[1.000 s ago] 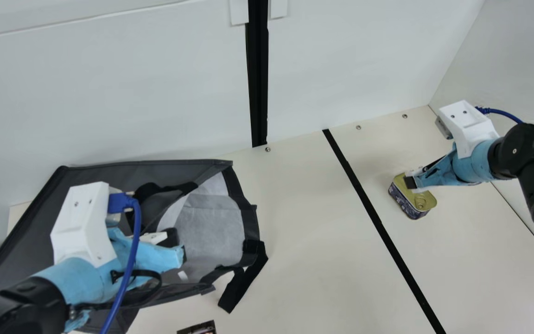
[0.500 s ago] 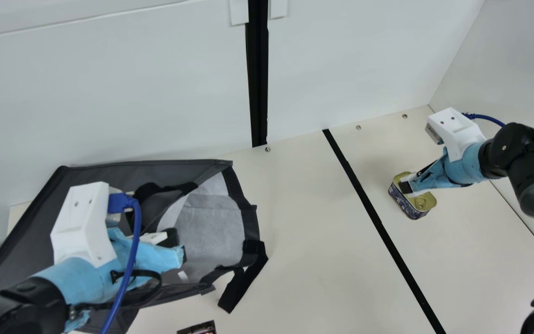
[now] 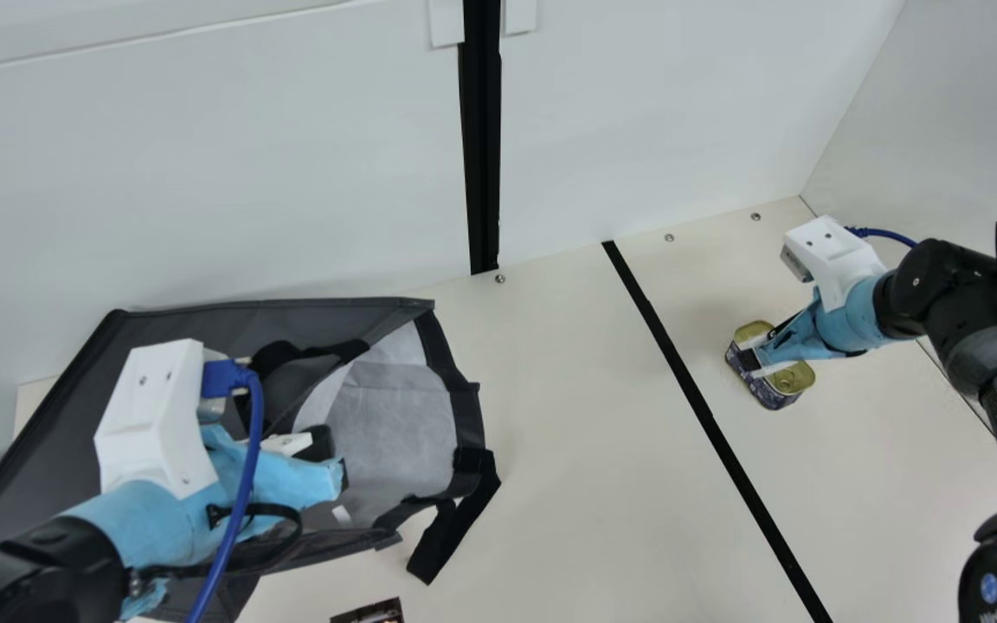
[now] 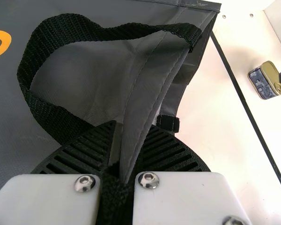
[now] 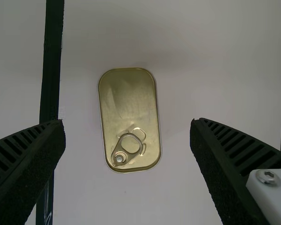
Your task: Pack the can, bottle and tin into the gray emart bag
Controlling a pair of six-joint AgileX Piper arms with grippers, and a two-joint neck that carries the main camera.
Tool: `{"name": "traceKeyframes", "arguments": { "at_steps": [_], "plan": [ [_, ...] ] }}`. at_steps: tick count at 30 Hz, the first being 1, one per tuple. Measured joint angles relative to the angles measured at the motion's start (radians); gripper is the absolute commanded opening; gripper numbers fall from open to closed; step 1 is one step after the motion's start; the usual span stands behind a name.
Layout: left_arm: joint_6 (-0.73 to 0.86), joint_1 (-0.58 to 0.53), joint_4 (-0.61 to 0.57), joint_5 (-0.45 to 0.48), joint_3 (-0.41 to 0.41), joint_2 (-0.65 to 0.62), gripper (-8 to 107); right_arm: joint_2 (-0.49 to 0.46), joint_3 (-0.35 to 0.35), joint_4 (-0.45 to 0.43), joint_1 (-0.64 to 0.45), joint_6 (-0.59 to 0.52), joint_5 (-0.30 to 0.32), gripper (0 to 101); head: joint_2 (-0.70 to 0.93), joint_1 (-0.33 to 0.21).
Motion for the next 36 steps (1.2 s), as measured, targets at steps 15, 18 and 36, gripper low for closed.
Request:
{"name": "traceKeyframes", "arguments": {
  "at_steps": [15,18,36],
  "plan": [
    [0.0,0.0,0.0,0.0,0.0,0.0,10,0.073,0.005,-0.033,0.027,0.055,-0.036,91,0.0,0.0],
    [0.0,0.0,0.0,0.0,0.0,0.0,10,0.089,0.001,-0.039,0.031,0.063,-0.046,91,0.0,0.0],
    [0.0,0.0,0.0,0.0,0.0,0.0,10,0.186,-0.035,-0.075,0.039,0.094,-0.063,91,0.0,0.002]
  ]
}}
